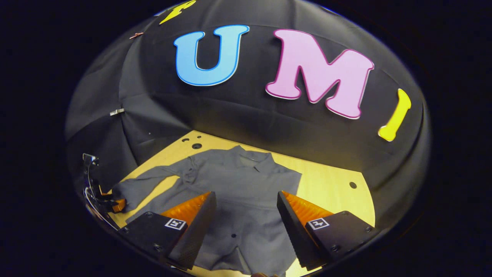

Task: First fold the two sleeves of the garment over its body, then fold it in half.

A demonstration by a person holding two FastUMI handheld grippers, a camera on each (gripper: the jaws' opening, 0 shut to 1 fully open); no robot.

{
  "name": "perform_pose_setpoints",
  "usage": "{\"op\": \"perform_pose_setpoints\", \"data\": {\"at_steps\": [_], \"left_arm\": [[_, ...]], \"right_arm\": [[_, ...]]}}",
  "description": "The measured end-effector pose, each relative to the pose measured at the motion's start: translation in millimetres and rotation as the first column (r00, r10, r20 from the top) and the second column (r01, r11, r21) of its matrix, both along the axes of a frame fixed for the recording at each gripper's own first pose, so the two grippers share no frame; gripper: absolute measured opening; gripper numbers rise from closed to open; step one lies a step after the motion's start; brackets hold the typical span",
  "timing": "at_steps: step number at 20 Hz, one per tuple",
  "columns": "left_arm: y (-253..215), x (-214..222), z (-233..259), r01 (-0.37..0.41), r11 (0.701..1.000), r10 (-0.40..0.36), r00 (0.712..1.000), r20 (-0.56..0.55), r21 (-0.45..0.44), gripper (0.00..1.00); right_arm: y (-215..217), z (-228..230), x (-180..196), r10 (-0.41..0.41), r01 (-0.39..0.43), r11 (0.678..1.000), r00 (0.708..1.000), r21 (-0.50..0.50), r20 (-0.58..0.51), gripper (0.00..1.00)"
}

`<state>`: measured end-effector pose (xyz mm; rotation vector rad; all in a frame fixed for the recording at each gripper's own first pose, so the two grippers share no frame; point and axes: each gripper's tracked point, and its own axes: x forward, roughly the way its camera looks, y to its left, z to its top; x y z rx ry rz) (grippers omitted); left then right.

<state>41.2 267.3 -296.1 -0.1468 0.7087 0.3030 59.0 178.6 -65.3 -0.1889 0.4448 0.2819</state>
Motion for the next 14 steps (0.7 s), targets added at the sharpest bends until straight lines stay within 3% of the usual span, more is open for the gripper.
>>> {"op": "perform_pose_setpoints", "data": {"at_steps": [2, 4, 7, 9, 11, 14], "left_arm": [[-5.4, 2.5, -0.8, 0.009, 1.0, -0.01, 1.0, -0.019, -0.019, 0.91], [-19.4, 12.2, -0.5, 0.057, 0.998, -0.057, 0.998, -0.026, -0.014, 0.75], [-31.0, 16.4, -0.6, 0.119, 0.993, -0.119, 0.993, -0.018, 0.022, 0.27], [-31.4, 17.6, 4.4, 0.09, 0.996, -0.09, 0.996, 0.0, 0.018, 0.12], [-34.2, 19.9, 9.7, 0.06, 0.998, -0.06, 0.998, 0.013, -0.021, 0.06], [-28.6, 20.1, 22.4, -0.027, 0.999, 0.028, 1.0, 0.005, -0.044, 0.05]], "right_arm": [[-22.4, -8.7, -11.8, -0.009, 0.008, 1.0, 1.0, -0.009, -0.023, 0.98], [-33.7, -10.5, -25.5, -0.016, 0.018, 0.999, 0.999, 0.037, -0.042, 0.98], [-54.0, -12.2, -31.9, -0.035, 0.039, 0.997, 0.998, 0.073, -0.052, 0.98], [-67.5, -12.8, -28.8, -0.038, 0.041, 0.997, 0.998, 0.071, -0.046, 0.98], [-77.2, -12.9, -24.2, -0.04, 0.044, 0.994, 0.998, 0.101, -0.046, 0.98], [-91.3, -13.4, -17.7, -0.046, 0.052, 0.987, 0.998, 0.154, -0.042, 0.98]]}}
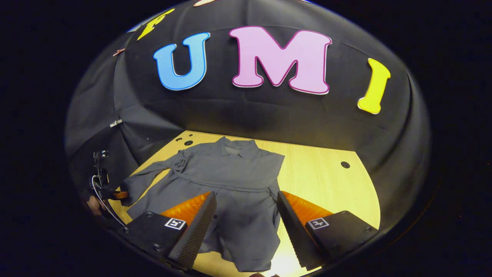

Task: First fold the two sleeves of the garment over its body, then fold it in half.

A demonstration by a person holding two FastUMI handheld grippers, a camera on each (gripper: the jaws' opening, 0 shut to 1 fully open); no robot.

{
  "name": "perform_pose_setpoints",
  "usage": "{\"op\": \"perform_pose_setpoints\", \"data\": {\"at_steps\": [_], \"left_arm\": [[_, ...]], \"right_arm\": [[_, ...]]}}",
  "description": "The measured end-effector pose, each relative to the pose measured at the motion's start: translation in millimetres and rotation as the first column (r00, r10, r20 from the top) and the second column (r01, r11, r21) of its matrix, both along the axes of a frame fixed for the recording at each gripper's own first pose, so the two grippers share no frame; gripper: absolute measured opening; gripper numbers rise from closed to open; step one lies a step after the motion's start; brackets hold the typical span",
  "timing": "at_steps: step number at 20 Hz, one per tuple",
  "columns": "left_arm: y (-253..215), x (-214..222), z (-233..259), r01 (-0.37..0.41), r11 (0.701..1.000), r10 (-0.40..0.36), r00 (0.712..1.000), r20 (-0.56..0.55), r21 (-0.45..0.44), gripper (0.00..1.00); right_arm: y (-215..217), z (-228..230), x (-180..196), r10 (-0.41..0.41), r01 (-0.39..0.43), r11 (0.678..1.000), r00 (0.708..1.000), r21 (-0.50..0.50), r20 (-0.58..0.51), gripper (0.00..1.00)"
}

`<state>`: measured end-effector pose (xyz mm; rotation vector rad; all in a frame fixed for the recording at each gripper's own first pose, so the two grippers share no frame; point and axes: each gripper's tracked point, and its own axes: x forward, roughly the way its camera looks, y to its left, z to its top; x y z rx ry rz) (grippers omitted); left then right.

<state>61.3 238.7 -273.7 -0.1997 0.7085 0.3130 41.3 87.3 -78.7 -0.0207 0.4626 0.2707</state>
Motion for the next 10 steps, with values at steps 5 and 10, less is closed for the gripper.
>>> {"op": "perform_pose_setpoints", "data": {"at_steps": [5, 10], "left_arm": [[-6.9, 22.4, 55.0, -0.04, 0.998, 0.044, 0.995, 0.093, -0.038, 0.05], [-31.9, 74.1, 136.6, 0.012, 1.0, -0.007, 0.972, 0.237, -0.02, 0.05]], "right_arm": [[-35.7, -10.1, 3.9, -0.044, 0.044, 0.999, 0.999, 0.004, -0.001, 0.98], [-75.8, -17.1, 2.5, -0.104, 0.104, 0.994, 0.995, 0.018, -0.005, 0.98]]}}
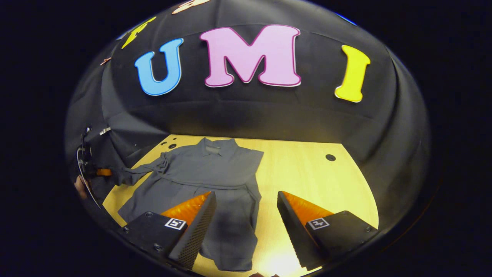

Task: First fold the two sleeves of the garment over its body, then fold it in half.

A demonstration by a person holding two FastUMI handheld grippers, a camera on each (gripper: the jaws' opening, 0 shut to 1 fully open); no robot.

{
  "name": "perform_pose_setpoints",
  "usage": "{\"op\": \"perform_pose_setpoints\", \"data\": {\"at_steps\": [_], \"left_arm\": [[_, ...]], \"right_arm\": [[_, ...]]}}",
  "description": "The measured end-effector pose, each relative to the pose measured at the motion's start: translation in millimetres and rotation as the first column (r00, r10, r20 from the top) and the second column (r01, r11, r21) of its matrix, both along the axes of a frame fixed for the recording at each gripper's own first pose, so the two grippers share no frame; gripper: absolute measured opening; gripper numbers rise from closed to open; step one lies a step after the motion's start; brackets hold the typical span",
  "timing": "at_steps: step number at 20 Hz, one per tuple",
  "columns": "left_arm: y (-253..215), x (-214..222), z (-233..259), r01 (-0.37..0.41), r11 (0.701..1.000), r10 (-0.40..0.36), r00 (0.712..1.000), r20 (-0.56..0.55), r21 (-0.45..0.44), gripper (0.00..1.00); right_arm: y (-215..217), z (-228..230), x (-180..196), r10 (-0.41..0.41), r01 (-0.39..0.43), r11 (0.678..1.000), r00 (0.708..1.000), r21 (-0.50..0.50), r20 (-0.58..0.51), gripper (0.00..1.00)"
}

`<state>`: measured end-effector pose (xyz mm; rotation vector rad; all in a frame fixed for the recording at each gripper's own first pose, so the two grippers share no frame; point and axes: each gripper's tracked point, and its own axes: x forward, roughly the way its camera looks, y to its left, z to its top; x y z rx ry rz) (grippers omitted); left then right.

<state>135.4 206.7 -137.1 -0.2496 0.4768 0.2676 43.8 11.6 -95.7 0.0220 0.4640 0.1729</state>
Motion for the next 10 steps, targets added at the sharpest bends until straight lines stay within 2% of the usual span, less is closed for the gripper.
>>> {"op": "perform_pose_setpoints", "data": {"at_steps": [6, 8, 10], "left_arm": [[-65.6, 66.8, 75.0, 0.092, 0.99, -0.103, 0.989, 0.105, 0.102, 0.05], [-104.6, 84.5, 94.2, 0.145, 0.98, -0.164, 0.977, 0.135, 0.138, 0.05], [-152.7, 99.4, 105.5, 0.209, 0.965, -0.233, 0.961, 0.148, 0.16, 0.05]], "right_arm": [[-48.6, -11.7, -0.2, -0.076, 0.077, 0.997, 0.997, 0.025, -0.016, 0.98], [-58.8, -19.0, -2.1, -0.099, 0.1, 0.994, 0.995, 0.05, -0.027, 0.95], [-65.2, -29.7, -4.0, -0.103, 0.106, 0.992, 0.993, 0.068, -0.051, 0.99]]}}
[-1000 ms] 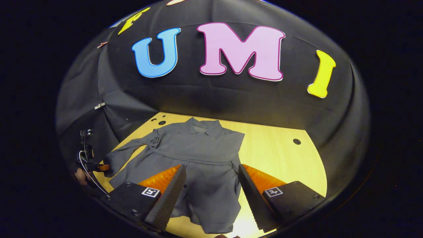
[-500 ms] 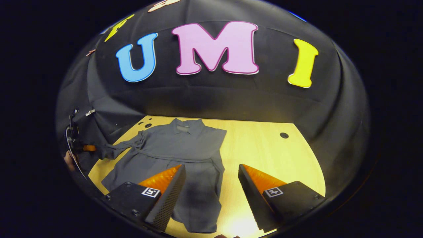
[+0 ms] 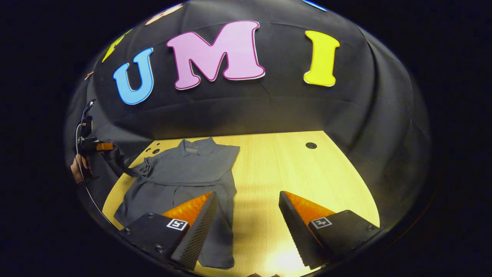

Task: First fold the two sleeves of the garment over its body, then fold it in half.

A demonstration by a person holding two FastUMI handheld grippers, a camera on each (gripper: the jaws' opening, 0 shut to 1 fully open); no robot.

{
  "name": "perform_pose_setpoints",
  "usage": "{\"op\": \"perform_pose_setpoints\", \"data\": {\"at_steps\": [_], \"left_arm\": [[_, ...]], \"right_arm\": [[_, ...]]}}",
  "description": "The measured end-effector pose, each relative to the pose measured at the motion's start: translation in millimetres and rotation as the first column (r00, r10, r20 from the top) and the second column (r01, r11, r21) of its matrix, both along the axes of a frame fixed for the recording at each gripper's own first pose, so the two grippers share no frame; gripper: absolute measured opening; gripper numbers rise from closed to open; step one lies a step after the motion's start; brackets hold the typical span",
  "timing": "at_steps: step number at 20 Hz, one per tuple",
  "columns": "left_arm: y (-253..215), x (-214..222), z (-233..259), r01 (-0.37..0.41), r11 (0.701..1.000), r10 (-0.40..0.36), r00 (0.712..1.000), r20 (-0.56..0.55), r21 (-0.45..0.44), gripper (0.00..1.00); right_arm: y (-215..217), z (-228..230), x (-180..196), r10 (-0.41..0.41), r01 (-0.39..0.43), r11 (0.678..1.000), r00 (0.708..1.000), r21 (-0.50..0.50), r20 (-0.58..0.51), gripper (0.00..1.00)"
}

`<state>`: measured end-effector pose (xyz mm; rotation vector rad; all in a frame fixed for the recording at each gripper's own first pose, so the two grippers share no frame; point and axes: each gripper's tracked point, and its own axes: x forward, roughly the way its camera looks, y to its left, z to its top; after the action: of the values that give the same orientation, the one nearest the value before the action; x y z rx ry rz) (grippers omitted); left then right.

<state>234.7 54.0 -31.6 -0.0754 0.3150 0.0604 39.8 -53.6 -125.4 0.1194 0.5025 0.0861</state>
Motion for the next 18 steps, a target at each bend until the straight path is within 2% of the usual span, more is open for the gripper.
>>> {"op": "perform_pose_setpoints", "data": {"at_steps": [4, 7, 10, 13, 18], "left_arm": [[-93.6, 24.1, 8.8, 0.132, 0.991, -0.132, 0.991, 0.019, 0.001, 0.05], [-159.4, 37.5, 9.8, 0.223, 0.975, -0.223, 0.975, 0.018, 0.001, 0.05], [-216.0, 42.3, 1.3, 0.3, 0.954, -0.3, 0.954, 0.001, 0.004, 0.05], [-263.4, 46.9, -17.1, 0.357, 0.934, -0.357, 0.934, -0.031, -0.003, 0.05], [-327.7, 55.9, -49.8, 0.408, 0.912, -0.411, 0.909, -0.078, -0.043, 0.05]], "right_arm": [[-18.3, -10.1, -2.1, -0.015, 0.015, 1.0, 1.0, 0.011, -0.011, 0.99], [-36.1, -19.2, -4.1, -0.009, 0.009, 0.999, 1.0, -0.038, -0.02, 0.99], [-54.8, -27.8, -8.2, -0.024, 0.022, 0.999, 0.999, -0.037, -0.031, 1.0], [-66.5, -36.1, -12.3, -0.03, 0.029, 0.999, 0.998, -0.028, -0.051, 0.99], [-77.7, -42.7, -16.9, -0.018, 0.016, 0.999, 0.998, -0.041, -0.065, 0.99]]}}
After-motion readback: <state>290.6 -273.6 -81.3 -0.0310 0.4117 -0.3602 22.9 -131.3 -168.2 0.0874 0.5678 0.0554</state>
